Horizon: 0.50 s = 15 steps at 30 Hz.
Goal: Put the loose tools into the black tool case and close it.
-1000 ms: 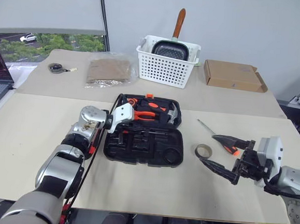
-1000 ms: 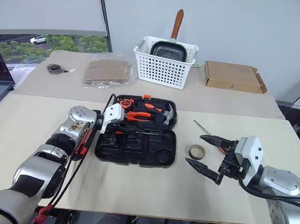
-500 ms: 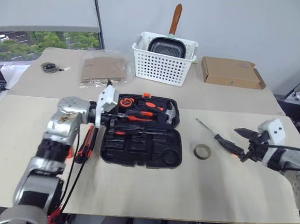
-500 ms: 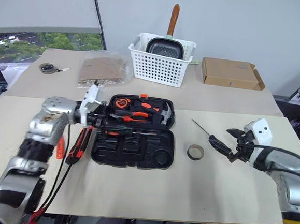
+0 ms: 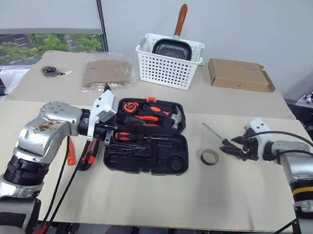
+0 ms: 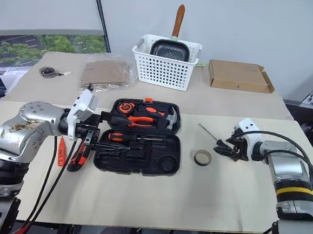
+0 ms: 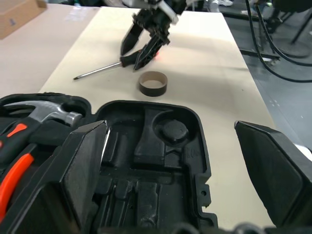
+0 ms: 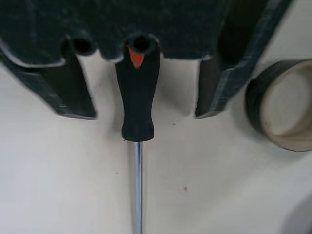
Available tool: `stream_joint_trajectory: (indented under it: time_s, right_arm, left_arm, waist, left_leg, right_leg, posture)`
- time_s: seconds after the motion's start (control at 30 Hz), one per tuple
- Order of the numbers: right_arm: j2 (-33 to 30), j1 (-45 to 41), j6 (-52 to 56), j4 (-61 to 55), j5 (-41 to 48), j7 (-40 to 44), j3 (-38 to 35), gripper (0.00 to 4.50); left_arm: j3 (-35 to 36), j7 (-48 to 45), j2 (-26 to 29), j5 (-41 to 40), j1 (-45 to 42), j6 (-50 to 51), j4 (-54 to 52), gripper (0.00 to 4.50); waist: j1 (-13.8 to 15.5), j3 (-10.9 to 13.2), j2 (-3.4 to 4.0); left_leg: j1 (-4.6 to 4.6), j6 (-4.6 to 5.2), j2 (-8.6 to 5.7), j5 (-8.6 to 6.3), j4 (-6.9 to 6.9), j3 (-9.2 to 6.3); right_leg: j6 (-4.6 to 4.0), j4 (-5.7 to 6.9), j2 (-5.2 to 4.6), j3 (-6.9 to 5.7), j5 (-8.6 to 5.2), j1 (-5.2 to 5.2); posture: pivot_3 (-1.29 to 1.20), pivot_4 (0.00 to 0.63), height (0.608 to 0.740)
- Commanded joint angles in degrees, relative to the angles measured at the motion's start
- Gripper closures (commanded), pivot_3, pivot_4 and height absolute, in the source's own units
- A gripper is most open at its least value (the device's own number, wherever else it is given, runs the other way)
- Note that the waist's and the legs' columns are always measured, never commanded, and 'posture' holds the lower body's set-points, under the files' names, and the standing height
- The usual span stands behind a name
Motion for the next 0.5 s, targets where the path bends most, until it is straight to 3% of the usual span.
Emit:
stream_joint_trajectory:
  time_s: [0.03, 0.17, 0.3, 0.5]
  right_arm:
    - [-0.5, -2.2, -2.2, 2.9, -1.9, 1.3, -0.2, 2.39]
    - [-0.5, -2.9, -4.0, 4.5, -3.2, 1.9, -0.1, 3.79]
    - [-0.5, -4.1, -5.9, 2.4, -3.2, 1.5, -1.6, 3.86]
    - [0.9, -5.3, -5.7, -13.8, 0.8, 6.6, -1.7, 3.86]
  left_arm:
    - [1.8, 1.9, 1.5, -1.6, 0.4, 1.4, -3.5, 0.0]
    - [2.0, 3.0, 2.2, -2.0, 0.9, 1.7, -4.4, 0.0]
    - [2.8, 3.7, 3.2, -2.5, 2.1, 1.4, -4.6, 0.0]
    - [8.8, 4.4, 7.0, -5.3, 6.6, 2.9, -5.6, 0.0]
  waist:
    - [0.1, 0.0, 0.0]
    - [0.1, 0.0, 0.0]
    - [0.1, 0.0, 0.0]
    - [-0.9, 0.1, 0.06]
  left_leg:
    - [0.0, 0.01, 0.0, -0.01, 0.0, 0.0]
    - [0.01, 0.03, -0.02, -0.02, 0.01, 0.0]
    - [0.03, 0.0, -0.01, 0.0, 0.02, 0.0]
    - [0.04, -0.1, 0.06, 0.06, -0.05, 0.0]
  right_leg:
    - [0.0, -0.02, 0.0, -0.02, 0.0, 0.02]
    - [0.03, -0.02, -0.01, -0.03, -0.02, 0.05]
    - [0.06, -0.01, -0.01, -0.03, -0.04, 0.05]
    - [0.04, 0.04, 0.04, -0.01, -0.04, -0.07]
  posture:
    - [0.0, 0.15, 0.7]
    - [0.0, 0.15, 0.7]
    - [0.0, 0.15, 0.7]
    - [0.0, 0.15, 0.7]
